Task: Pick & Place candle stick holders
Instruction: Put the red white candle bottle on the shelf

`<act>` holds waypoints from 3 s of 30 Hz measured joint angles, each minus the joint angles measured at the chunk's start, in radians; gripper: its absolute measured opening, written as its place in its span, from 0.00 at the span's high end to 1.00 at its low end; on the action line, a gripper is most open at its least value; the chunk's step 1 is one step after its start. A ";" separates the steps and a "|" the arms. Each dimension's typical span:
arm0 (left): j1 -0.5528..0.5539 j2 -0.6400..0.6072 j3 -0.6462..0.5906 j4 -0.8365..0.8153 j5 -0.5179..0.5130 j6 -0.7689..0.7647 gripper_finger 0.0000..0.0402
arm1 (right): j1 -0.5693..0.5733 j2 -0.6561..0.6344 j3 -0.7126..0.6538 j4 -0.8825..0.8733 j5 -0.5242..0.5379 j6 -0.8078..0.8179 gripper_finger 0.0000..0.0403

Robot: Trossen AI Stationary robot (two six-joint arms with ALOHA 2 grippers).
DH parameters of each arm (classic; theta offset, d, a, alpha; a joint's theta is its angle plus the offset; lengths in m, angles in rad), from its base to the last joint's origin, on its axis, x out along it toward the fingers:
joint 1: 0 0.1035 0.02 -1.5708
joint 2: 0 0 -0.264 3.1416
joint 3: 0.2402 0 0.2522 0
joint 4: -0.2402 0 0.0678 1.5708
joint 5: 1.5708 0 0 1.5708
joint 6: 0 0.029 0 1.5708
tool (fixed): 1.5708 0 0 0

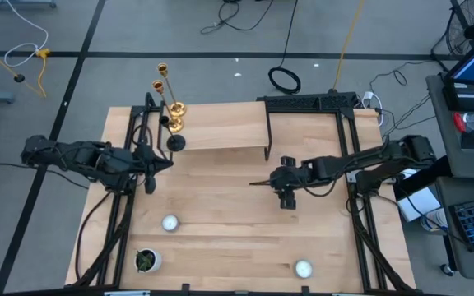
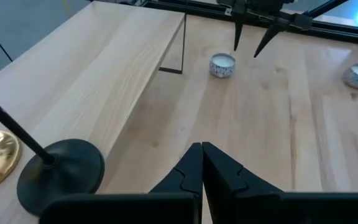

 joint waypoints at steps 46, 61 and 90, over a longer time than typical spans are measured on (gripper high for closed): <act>-0.008 0.001 0.000 0.005 -0.042 -0.039 0.94 | -0.033 -0.056 -0.140 0.345 -0.059 -0.181 0.99; -0.008 0.001 -0.001 0.181 -0.040 -0.013 0.95 | -0.211 -0.052 0.393 0.257 -0.059 -0.253 1.00; -0.008 0.001 -0.001 0.160 -0.041 0.042 0.97 | -0.513 0.258 0.666 -0.229 -0.265 -0.187 0.99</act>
